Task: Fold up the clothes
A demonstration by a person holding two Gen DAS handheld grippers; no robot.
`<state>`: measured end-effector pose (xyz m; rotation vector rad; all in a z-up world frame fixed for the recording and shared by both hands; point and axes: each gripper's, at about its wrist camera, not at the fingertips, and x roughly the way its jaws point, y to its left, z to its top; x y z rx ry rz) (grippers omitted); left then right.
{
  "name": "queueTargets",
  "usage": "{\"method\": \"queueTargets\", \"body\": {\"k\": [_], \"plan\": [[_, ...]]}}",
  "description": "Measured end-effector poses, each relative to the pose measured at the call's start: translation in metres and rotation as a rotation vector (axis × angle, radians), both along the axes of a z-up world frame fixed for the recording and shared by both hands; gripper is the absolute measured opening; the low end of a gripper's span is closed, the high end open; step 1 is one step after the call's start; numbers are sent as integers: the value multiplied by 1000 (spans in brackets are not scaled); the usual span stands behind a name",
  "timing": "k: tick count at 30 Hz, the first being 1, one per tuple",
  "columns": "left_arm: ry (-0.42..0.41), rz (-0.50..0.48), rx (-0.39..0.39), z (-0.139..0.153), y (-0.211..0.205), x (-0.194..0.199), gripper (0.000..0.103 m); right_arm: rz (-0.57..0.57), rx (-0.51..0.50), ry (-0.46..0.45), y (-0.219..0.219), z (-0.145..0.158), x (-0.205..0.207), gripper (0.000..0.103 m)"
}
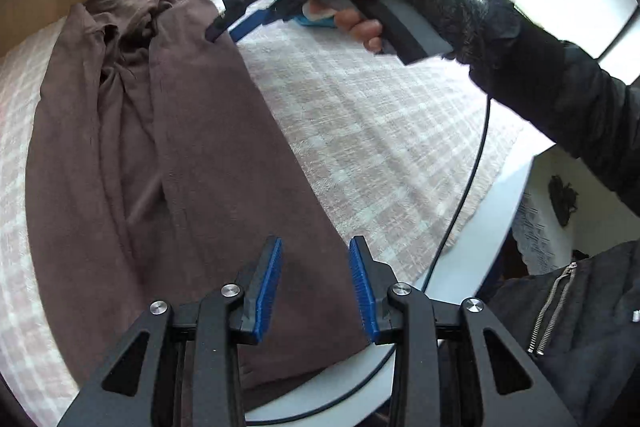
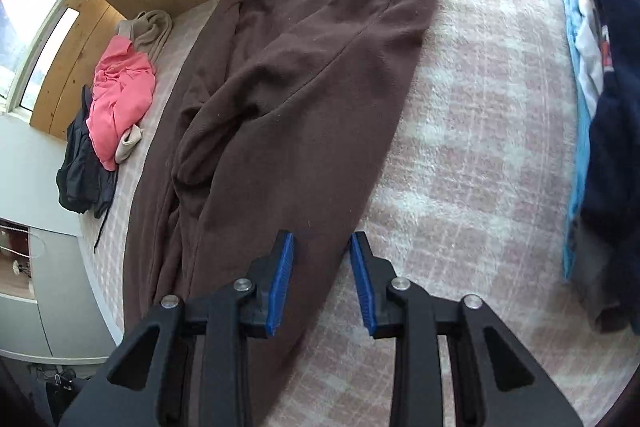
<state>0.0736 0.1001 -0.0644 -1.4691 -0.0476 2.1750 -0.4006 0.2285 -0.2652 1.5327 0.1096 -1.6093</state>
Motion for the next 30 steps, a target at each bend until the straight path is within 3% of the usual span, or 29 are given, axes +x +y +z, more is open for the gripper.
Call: {"method": "queueTargets", "body": {"k": [2,4,6,8,11,13,16,17,19,21,23,24,27,30], "plan": [[-21,32,-14,-11,7,-1,33,25,-18,1,-1,0,1,30],[-33,63,-13,-18,9,-4,33,44,-46,1,-2,0,2,14],[-42,74,-9,-17,9,-4,36,44,-78,-28,2,6,-2,8],[-53,73,-8,-17,11,-4,39,39,-110,-60,7,13,-8,7],[-34,53,-15,-25,23,-5,45,58,-102,-37,10,22,-9,7],[-5,29,-27,-27,30,-2,53,87,-15,7,-1,9,-6,7],[-1,18,-39,-24,32,0,54,79,28,-6,-2,1,-8,15],[-18,36,-12,-24,29,-2,54,68,42,6,2,6,-10,20],[-55,70,43,-21,18,-3,53,52,52,71,11,22,-13,21],[-67,73,61,-18,13,1,53,41,18,183,17,44,-12,21],[-68,73,62,-14,10,8,53,58,-25,237,7,54,-8,21],[-69,72,62,-12,8,11,53,77,-21,243,-4,50,-5,21],[-88,111,78,2,-6,21,40,156,40,253,-48,26,7,21],[-41,197,54,34,-42,39,40,222,114,343,-64,15,27,21]]}}
